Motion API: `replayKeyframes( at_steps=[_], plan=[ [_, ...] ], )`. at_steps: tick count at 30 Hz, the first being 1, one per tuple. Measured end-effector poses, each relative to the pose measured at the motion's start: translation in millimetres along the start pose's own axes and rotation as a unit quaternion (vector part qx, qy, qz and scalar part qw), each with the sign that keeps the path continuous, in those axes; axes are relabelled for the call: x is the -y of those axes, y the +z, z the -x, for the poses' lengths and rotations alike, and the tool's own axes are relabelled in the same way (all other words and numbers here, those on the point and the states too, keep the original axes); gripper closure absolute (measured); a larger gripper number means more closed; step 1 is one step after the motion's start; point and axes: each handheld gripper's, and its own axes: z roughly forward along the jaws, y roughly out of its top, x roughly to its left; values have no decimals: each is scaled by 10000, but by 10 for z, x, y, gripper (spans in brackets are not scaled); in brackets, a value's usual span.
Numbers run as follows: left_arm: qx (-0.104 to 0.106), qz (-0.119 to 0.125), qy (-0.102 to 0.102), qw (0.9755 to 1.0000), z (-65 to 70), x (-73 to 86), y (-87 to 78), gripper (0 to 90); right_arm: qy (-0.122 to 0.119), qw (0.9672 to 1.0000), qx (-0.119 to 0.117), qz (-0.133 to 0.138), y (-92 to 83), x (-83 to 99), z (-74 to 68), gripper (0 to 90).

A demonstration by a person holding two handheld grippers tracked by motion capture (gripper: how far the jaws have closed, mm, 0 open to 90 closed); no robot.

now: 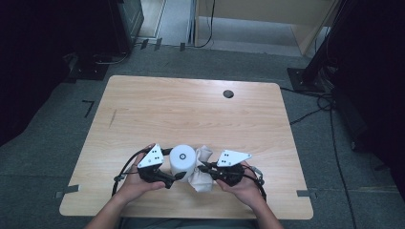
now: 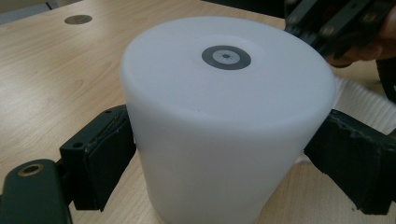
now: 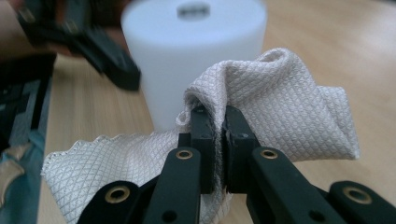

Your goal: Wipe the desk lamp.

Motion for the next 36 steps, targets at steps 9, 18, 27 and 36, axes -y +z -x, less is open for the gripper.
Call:
replayKeyframes(
  at_steps=[9,18,27,36],
  plan=[
    [8,-27,30,10000,20,0,26,97,-168,9992,-23,352,-104,-125,-70,850],
    [-14,-44,19,10000,23,3,28,97,143,9988,-69,-455,164,184,28,849],
    [-20,-44,28,10000,19,5,25,97,95,9964,-3,-838,240,212,21,847],
    [-1,-87,41,10000,31,6,43,98,-67,9996,206,164,-73,-113,-48,847]
  ],
)
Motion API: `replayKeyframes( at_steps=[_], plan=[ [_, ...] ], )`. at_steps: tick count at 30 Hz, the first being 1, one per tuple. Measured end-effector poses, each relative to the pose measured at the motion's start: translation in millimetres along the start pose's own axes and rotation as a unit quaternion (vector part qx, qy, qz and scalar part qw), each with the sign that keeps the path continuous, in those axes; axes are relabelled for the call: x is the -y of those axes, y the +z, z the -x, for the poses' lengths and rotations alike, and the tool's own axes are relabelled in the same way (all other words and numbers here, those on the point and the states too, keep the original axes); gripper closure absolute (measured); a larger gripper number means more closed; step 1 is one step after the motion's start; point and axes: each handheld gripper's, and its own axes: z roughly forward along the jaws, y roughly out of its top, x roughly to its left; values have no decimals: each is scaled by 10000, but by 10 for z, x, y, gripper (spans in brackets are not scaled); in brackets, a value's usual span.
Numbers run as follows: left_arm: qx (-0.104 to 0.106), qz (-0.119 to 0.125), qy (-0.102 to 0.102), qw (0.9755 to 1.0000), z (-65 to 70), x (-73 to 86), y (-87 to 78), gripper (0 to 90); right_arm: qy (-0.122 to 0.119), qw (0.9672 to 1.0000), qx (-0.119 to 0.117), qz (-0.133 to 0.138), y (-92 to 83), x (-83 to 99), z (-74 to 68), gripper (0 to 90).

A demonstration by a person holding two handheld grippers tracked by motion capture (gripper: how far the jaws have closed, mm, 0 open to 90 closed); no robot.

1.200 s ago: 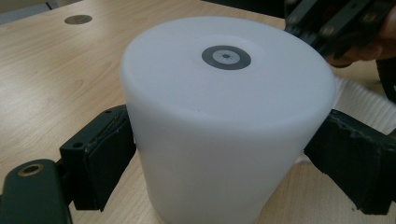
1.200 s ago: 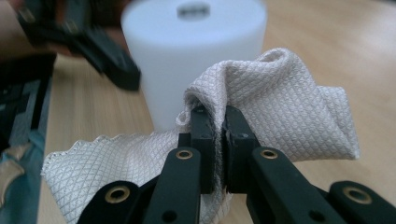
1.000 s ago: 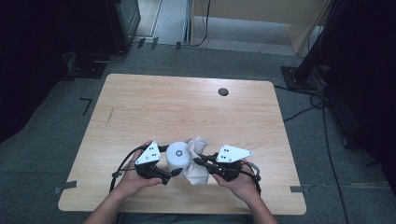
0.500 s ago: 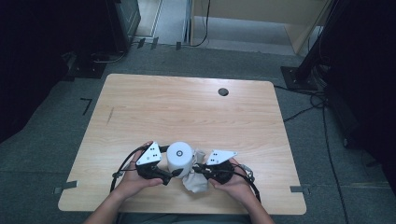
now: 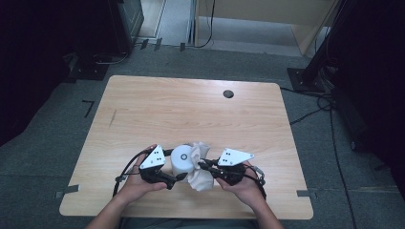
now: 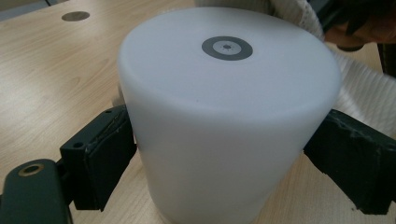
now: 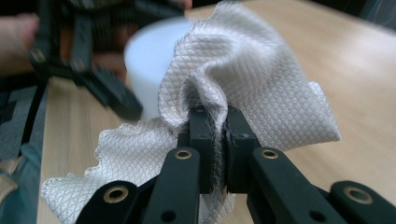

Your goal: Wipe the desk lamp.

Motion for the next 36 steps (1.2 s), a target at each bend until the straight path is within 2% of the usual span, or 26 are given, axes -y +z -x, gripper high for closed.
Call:
replayKeyframes(
  at_steps=[3,7,10,13,14,17,22,25,27,29,31,36],
  plan=[
    [5,-22,10,10000,5,0,9,98,-135,9998,75,109,-34,-26,-27,847],
    [7,-24,2,10000,5,1,10,98,-133,9998,-139,-40,-5,49,-14,847],
    [6,-26,-6,10000,6,2,10,98,-234,9976,-260,-597,111,174,-33,845],
    [1,-31,-5,10000,5,3,8,98,-401,9925,-186,-1144,255,294,-81,844],
    [-8,-29,-9,10000,1,6,3,98,-431,9915,-163,-1216,277,308,-97,844],
    [-15,-15,-27,10000,-8,12,-4,98,-484,9929,-170,-1076,253,261,-106,844],
    [-12,-14,-24,10000,-9,12,-1,98,-444,9981,-101,-425,82,100,-103,844],
    [-11,-35,-16,10000,-5,14,2,100,-421,9990,1,-115,7,33,-92,843],
    [-15,-48,-3,10000,-5,16,-1,109,-403,9990,96,-146,2,41,-66,842],
    [-41,-30,9,10000,-14,18,-14,133,-377,9984,283,-308,21,93,9,842],
    [-87,53,-49,9999,-28,18,-42,173,-237,9980,424,-410,37,148,78,842],
    [-151,140,-107,9997,-45,16,-105,179,16,9973,609,-413,63,211,193,842]
  ],
)
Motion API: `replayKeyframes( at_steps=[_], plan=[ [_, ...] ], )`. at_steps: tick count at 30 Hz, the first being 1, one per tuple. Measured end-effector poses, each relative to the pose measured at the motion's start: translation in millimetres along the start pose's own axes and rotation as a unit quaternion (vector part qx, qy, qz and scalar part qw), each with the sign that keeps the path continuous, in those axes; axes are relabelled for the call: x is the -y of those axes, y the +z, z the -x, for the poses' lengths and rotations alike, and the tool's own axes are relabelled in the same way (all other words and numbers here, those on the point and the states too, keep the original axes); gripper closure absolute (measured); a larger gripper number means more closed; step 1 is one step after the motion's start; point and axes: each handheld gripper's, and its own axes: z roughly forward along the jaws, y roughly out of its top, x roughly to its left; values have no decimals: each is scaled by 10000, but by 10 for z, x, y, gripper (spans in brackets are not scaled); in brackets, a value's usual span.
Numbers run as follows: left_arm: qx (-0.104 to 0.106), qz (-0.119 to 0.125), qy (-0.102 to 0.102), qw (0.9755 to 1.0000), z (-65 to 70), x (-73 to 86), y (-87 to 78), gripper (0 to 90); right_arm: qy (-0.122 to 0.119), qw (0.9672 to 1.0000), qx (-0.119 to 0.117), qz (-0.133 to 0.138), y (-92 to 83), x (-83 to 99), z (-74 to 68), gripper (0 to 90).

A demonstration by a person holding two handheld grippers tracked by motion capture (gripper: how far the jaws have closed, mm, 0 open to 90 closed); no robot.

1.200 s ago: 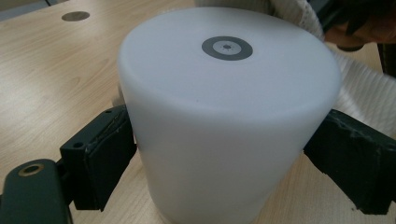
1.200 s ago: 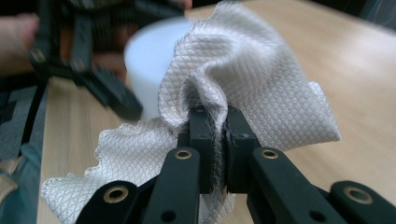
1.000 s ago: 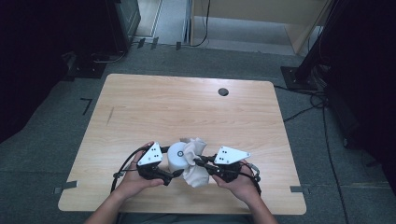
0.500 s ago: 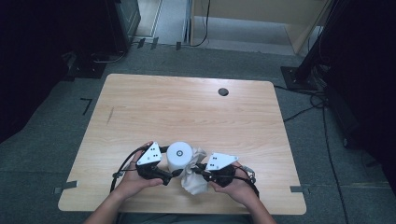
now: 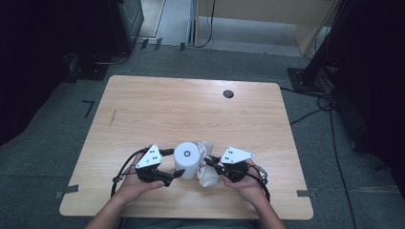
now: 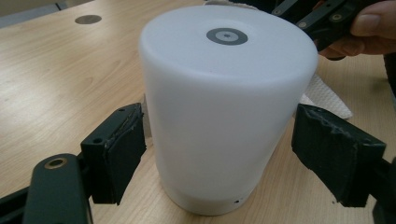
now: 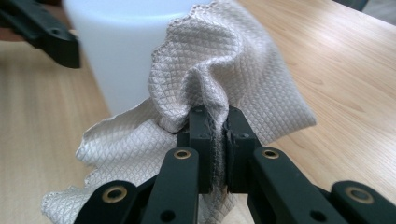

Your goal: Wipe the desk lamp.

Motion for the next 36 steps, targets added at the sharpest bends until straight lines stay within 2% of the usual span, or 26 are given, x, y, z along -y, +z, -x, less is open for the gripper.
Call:
replayKeyframes(
  at_steps=[7,9,10,14,18,30,36],
  plan=[
    [6,12,-3,10000,10,0,4,195,468,9980,415,65,119,14,103,833],
    [21,12,-15,10000,24,0,21,196,445,9981,431,73,181,17,102,827],
    [13,-3,9,10000,29,-2,29,196,349,9985,417,67,208,15,93,829],
    [44,-35,-62,10000,28,-5,48,171,270,9996,70,95,242,-2,34,839],
    [66,-42,-65,9999,27,-2,52,156,226,9996,-164,102,229,2,23,842],
    [66,-94,-100,9999,54,-21,83,99,51,9994,-335,42,169,12,-90,840],
    [-22,-84,-217,9997,67,-53,73,71,-64,9989,-465,27,173,0,-190,839]
  ],
)
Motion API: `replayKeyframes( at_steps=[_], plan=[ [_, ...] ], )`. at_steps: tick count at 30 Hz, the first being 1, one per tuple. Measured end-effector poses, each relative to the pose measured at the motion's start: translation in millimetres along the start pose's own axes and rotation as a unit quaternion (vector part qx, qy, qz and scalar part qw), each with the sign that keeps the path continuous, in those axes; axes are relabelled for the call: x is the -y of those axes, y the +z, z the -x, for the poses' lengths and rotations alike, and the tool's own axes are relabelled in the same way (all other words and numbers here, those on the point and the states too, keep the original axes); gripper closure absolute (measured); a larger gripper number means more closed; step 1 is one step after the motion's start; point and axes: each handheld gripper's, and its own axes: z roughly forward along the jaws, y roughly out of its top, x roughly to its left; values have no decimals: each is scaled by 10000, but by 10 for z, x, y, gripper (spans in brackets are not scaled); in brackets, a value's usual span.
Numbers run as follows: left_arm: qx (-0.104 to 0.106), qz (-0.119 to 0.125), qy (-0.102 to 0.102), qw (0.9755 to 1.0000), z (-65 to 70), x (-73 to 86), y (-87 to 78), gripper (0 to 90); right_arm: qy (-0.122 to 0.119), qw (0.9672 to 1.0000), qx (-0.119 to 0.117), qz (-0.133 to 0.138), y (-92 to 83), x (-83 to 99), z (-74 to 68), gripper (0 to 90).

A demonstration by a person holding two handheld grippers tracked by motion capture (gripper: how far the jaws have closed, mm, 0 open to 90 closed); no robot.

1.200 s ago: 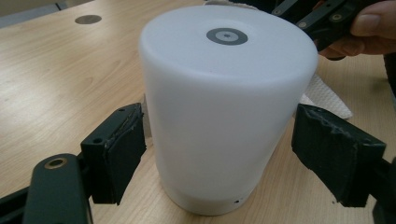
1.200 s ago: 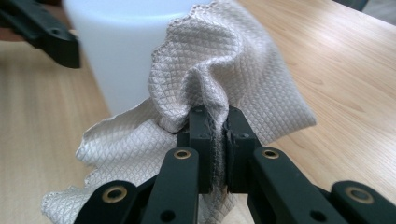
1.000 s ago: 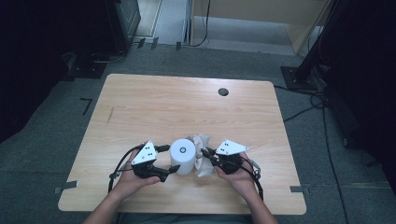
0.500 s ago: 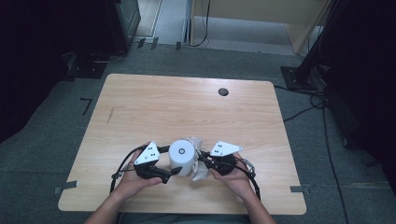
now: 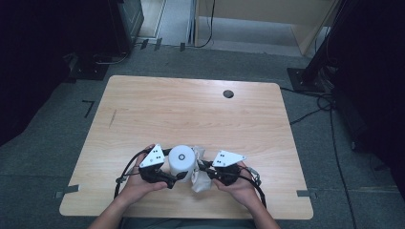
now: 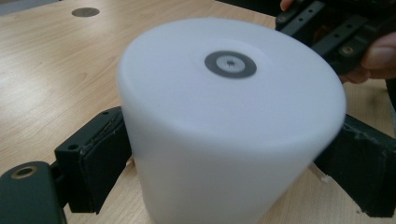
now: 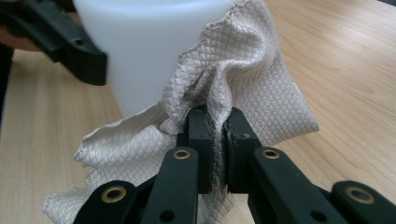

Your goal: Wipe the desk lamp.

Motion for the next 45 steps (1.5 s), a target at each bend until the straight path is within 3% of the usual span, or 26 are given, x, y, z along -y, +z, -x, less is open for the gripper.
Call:
replayKeyframes(
  at_steps=[2,8,14,23,31,38,42,45],
  plan=[
    [-33,-17,-10,10000,10,-12,-7,66,-111,9999,-11,-34,11,-10,-39,839],
    [-182,-57,51,9998,65,-44,3,66,-84,9999,-88,-28,33,-10,-60,840],
    [-201,-66,141,9997,71,-47,10,74,-85,9999,-110,-26,42,-10,-75,842],
    [181,61,376,9991,13,-37,48,77,-158,9997,-196,-76,-9,7,-63,842],
    [654,168,571,9961,26,-25,104,79,-146,9986,-469,-211,-154,80,11,837],
    [848,-92,799,9931,0,-146,196,80,111,9996,-203,-150,-253,137,130,838],
    [950,-72,614,9936,-101,-168,234,80,180,9998,-91,-86,-292,153,175,838],
    [896,-288,848,9919,-133,-234,250,80,247,9997,-20,-79,-313,161,202,838]
  ],
)
